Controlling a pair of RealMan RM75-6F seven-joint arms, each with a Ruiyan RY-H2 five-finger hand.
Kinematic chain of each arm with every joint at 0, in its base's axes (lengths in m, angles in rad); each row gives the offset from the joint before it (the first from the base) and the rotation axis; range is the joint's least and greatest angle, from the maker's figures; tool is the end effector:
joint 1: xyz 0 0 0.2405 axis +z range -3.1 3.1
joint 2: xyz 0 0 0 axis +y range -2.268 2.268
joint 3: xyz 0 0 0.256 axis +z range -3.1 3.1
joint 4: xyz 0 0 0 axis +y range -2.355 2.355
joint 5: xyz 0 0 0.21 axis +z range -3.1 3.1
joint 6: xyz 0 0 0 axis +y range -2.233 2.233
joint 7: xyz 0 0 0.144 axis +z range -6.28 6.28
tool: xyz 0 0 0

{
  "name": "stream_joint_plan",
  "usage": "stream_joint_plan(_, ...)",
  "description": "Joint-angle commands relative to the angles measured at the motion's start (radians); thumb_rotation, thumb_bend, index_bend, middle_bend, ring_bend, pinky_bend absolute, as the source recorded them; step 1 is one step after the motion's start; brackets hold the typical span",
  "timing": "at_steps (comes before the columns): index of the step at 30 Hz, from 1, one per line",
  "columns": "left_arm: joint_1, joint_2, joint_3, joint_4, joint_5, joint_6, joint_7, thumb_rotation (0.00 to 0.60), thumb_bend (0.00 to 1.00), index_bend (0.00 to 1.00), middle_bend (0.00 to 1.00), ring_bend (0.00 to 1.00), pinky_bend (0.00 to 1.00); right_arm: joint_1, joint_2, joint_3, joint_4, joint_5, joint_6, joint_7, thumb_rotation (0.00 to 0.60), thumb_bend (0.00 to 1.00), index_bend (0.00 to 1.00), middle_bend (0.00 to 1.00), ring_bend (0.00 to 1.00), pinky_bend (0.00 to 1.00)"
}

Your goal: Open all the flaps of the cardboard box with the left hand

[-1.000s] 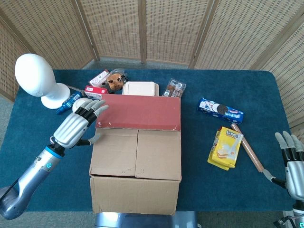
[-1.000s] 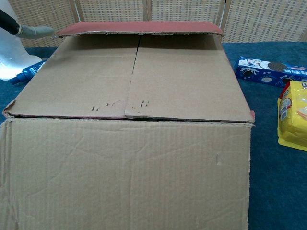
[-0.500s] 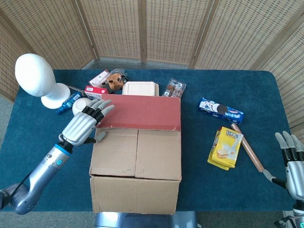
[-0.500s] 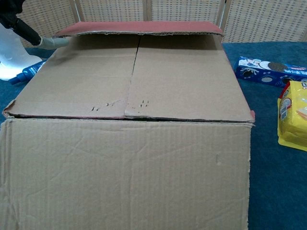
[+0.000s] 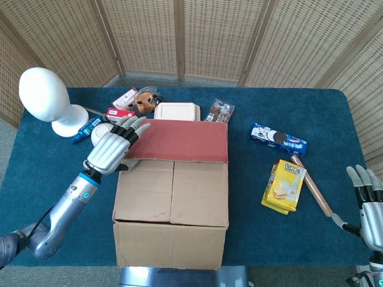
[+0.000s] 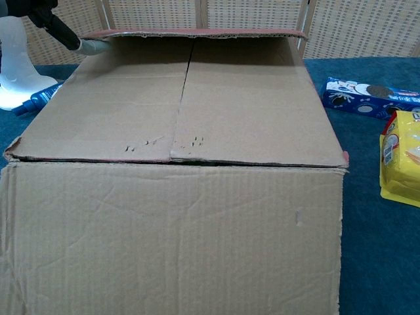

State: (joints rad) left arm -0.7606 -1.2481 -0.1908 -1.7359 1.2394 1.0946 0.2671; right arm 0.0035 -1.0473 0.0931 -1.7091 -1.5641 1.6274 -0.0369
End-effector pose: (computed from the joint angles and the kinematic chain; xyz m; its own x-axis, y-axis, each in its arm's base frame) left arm -0.1122 0.3439 0.0822 0.4197 0.0577 0.9058 0.8078 -0.4788 -0.3438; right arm -0.2908 -0.1628 0.1941 0.4041 0.1498 0.9024 -0.9124 -0.0039 0.4093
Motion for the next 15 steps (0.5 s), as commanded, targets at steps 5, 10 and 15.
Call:
stream_joint_plan(5,-0.027,0.003,-0.058,0.009,-0.048,0.009,0.056,0.600,0.37,0.00,0.00,0.00,0.05,0.002,0.001,-0.001,0.000,0.003,-0.005,0.004,0.600,0.00,0.00,0.00,0.00,0.14)
stream_joint_plan(10,-0.065,0.010,-0.107,0.029,-0.078,0.010,0.115,0.600,0.53,0.00,0.00,0.00,0.06,0.004,0.002,-0.003,-0.002,0.002,-0.012,0.005,0.600,0.00,0.00,0.00,0.00,0.14)
stream_joint_plan(15,-0.108,-0.003,-0.144,0.070,-0.129,-0.006,0.162,0.600,0.54,0.00,0.00,0.00,0.06,0.003,0.005,-0.004,-0.003,0.004,-0.014,0.009,0.600,0.00,0.00,0.00,0.00,0.14)
